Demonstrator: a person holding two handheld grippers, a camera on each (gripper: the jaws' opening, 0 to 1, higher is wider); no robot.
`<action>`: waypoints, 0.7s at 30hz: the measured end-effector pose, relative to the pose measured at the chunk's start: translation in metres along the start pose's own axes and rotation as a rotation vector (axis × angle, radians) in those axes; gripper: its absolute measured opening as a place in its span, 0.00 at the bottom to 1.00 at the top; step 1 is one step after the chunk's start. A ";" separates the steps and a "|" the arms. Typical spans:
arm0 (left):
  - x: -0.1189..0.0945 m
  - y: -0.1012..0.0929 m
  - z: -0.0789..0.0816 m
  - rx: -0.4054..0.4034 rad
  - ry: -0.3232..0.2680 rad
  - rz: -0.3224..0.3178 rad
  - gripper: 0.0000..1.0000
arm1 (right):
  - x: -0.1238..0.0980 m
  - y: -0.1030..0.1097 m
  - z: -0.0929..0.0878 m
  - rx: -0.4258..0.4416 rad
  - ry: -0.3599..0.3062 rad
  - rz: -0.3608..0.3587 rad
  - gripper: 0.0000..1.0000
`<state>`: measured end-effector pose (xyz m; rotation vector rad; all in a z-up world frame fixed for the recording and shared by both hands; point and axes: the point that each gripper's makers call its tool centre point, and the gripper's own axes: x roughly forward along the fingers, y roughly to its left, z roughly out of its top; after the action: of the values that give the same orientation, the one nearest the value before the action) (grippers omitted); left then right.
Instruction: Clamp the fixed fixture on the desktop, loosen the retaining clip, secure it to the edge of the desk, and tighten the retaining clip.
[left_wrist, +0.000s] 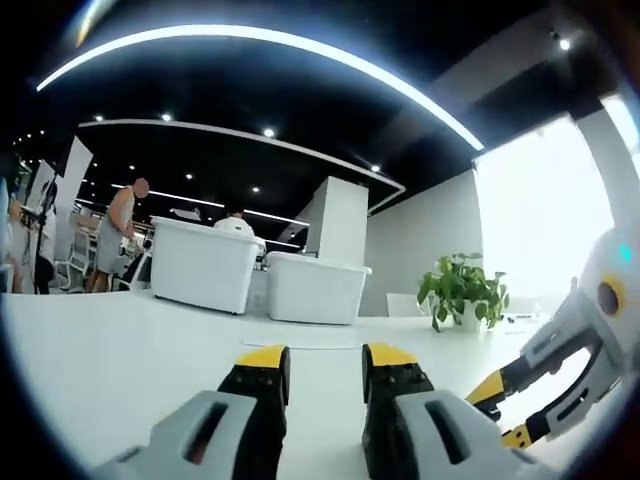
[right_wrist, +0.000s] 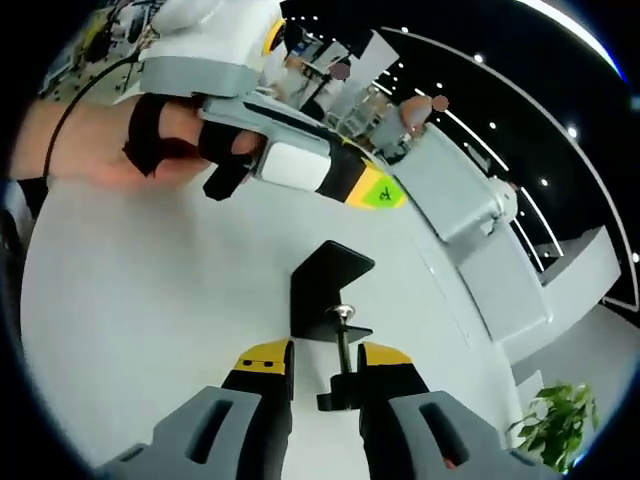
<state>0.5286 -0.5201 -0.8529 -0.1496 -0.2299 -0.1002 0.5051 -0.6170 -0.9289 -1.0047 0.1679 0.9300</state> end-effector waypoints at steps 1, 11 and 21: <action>0.000 0.000 0.000 -0.002 -0.001 0.001 0.29 | 0.001 0.000 0.000 -0.006 0.002 0.000 0.24; 0.000 0.000 -0.002 0.002 0.007 0.002 0.30 | 0.006 -0.005 -0.003 -0.047 0.045 -0.013 0.24; 0.000 0.001 -0.002 -0.004 0.011 0.006 0.30 | 0.014 -0.003 -0.003 -0.105 0.071 -0.065 0.19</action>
<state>0.5290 -0.5191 -0.8554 -0.1533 -0.2181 -0.0953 0.5170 -0.6116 -0.9357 -1.1354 0.1467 0.8516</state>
